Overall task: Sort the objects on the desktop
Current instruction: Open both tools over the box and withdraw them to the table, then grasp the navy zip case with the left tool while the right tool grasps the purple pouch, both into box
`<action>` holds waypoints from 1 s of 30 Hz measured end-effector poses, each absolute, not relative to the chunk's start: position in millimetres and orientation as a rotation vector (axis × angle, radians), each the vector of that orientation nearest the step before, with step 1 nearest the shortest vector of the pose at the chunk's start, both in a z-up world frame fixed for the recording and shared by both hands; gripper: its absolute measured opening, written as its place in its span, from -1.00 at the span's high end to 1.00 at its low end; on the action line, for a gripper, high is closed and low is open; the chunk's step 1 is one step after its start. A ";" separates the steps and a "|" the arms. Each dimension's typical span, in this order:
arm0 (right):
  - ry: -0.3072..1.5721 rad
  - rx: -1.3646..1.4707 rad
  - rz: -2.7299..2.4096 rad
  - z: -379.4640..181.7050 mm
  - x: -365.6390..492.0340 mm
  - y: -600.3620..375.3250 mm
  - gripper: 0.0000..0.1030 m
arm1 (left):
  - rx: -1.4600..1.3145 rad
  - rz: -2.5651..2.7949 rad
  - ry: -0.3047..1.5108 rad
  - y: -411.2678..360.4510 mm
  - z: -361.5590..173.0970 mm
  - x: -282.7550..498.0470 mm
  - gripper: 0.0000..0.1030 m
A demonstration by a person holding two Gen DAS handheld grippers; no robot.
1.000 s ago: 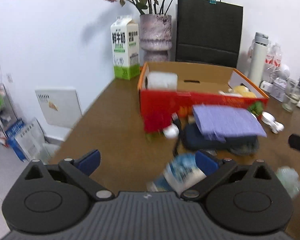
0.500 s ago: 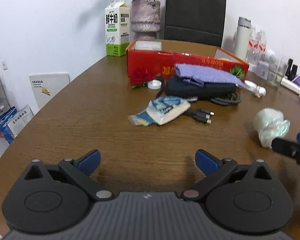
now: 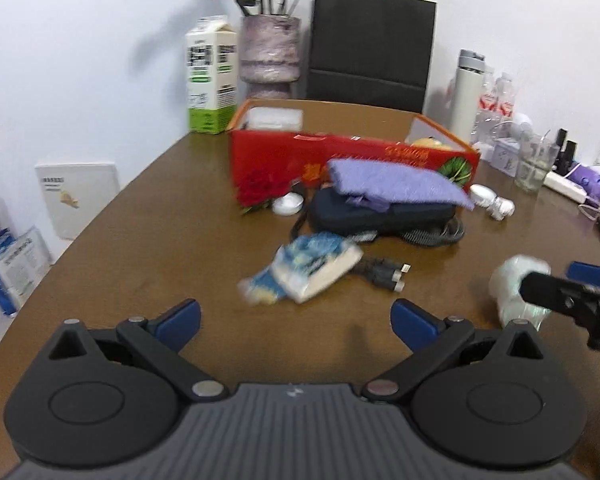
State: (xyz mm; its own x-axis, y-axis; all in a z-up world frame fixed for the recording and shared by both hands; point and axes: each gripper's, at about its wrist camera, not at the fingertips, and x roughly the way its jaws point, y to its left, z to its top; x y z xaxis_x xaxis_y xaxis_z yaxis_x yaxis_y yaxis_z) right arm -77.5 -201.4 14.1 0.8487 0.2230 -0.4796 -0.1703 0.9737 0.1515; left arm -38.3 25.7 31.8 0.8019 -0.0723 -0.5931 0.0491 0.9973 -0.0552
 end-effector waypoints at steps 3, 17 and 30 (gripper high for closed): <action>0.505 0.147 0.220 28.7 -43.0 -206.9 -0.80 | -0.011 -0.121 0.656 16.2 48.8 0.3 -1.00; 0.694 0.429 0.323 0.4 142.6 -230.4 0.92 | 0.003 -0.211 0.716 -7.1 35.1 112.3 -1.00; 0.497 0.384 0.072 20.1 111.2 -263.9 0.94 | 0.386 -0.466 0.589 -74.2 28.7 117.7 -1.00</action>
